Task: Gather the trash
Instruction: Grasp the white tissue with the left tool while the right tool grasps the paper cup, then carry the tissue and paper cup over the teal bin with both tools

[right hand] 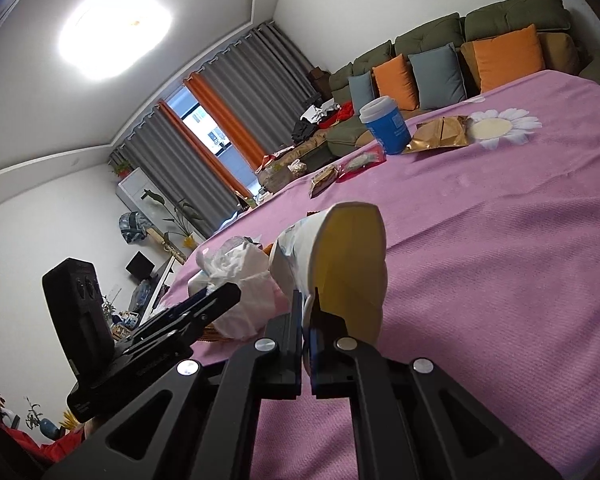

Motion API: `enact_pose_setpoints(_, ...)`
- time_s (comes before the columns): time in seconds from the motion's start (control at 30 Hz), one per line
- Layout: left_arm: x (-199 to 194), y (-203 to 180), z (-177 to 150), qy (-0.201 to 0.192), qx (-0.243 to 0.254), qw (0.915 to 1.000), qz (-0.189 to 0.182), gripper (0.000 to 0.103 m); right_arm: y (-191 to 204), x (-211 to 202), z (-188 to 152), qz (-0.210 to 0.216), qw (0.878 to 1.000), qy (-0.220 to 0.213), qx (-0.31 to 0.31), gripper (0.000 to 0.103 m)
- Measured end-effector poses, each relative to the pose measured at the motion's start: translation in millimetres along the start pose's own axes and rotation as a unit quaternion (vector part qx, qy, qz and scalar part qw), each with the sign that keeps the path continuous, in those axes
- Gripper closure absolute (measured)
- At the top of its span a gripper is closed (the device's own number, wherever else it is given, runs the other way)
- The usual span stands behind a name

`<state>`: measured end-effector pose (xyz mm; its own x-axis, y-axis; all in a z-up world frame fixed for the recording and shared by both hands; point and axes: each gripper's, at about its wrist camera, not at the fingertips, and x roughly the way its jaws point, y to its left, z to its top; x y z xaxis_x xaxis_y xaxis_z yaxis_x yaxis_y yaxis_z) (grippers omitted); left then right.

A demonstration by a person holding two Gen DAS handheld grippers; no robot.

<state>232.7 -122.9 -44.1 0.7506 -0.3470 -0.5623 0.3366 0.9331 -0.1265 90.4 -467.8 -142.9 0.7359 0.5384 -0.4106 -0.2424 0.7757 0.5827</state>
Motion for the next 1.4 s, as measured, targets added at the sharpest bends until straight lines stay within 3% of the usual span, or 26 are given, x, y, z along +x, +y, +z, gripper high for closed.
enact_pose_setpoints(0.1,6,3,-2,0.01,-0.004,0.9999,0.0,0.082,3,-2,1,0.003,1.0,0.0,-0.004,0.101)
enact_pose_setpoints(0.23,6,6,-4,0.011,-0.01,0.9998,-0.011,0.094,9,-4,1,0.003,1.0,-0.003,-0.008,0.101)
enact_pose_setpoints(0.4,-10,9,-6,-0.008,-0.019,0.9994,-0.028,0.096,18,-9,3,0.001,1.0,-0.012,-0.025,0.101)
enact_pose_setpoints(0.6,-65,10,-5,-0.072,-0.011,0.997,-0.026,0.096,43,-19,6,0.006,0.997,-0.028,-0.066,0.101)
enact_pose_setpoints(0.8,-136,22,-15,-0.13,-0.001,0.9911,0.029,0.096,80,-25,5,0.018,0.991,-0.04,-0.13,0.101)
enact_pose_setpoints(1.0,-198,47,-34,-0.16,-0.01,0.9822,0.099,0.096,117,-20,-3,0.039,0.982,-0.036,-0.183,0.101)
enact_pose_setpoints(1.4,-297,106,-78,-0.195,-0.06,0.9533,0.223,0.096,215,10,-27,0.123,0.95,-0.004,-0.287,0.101)
